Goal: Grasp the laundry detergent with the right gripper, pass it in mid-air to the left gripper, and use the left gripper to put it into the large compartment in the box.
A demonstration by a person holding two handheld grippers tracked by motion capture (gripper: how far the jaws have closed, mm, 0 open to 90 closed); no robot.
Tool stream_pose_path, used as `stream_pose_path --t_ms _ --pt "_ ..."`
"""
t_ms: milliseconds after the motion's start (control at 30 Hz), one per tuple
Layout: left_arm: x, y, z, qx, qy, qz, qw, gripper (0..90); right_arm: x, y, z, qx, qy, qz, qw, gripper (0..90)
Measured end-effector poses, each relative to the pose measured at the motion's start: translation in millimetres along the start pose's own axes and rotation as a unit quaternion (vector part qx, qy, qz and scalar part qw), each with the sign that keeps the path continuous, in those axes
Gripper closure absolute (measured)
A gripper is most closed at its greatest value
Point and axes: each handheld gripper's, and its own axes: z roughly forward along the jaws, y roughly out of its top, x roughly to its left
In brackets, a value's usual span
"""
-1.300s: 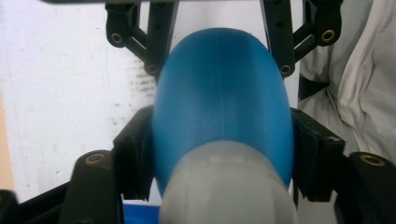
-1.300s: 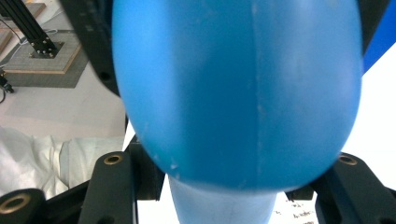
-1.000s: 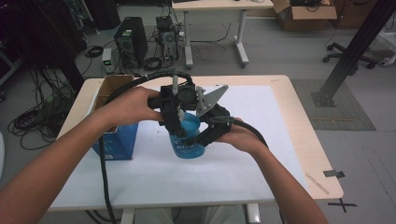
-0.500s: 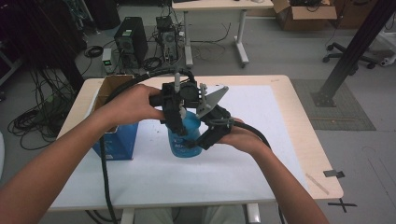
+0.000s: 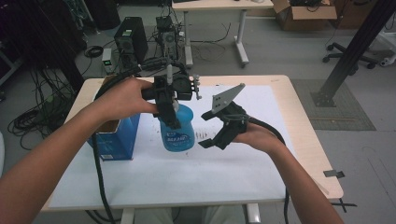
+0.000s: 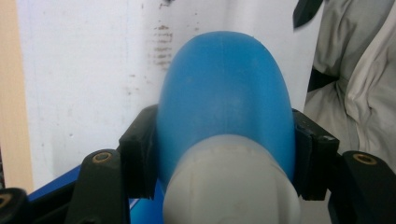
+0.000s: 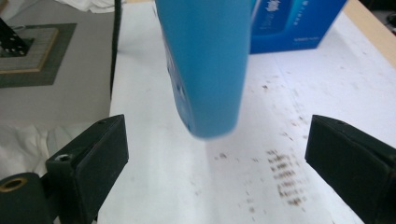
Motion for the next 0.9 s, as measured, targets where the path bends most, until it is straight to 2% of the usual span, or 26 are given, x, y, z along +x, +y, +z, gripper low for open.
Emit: stream_pose_path --t_ms 233,367,500,633,733,800,900 --pt "10.2 -4.1 -11.5 0.019 0.027 -0.041 0.9986 37.8 -3.9 -13.9 -21.8 0.038 -0.026 0.011 0.9989 4.3" --pt "18.8 -6.4 -18.7 0.025 0.038 -0.077 0.996 37.9 -4.3 -19.7 -32.3 0.063 -0.043 0.014 0.997 3.7" --pt "28.1 -10.3 -28.1 0.026 0.044 -0.12 0.9914 38.0 -3.8 -24.8 -43.8 0.086 -0.059 0.017 0.9944 3.4" --pt "37.4 -16.3 -41.7 0.019 0.049 -0.168 0.9844 38.0 -2.7 -31.0 -54.5 0.107 -0.07 0.017 0.9916 3.5" --pt "43.4 -20.6 -53.9 0.021 0.057 -0.201 0.9777 38.1 -2.6 -36.5 -61.2 0.119 -0.074 0.019 0.99 3.5" --pt "47.5 -23.8 -62.4 0.02 0.063 -0.224 0.9724 38.1 -2.1 -39.4 -65.2 0.128 -0.078 0.022 0.9885 3.6" --pt "51.8 -29.3 -73.7 0.018 0.074 -0.262 0.9619 38.1 -0.1 -41.8 -71.7 0.135 -0.079 0.023 0.9875 3.7"
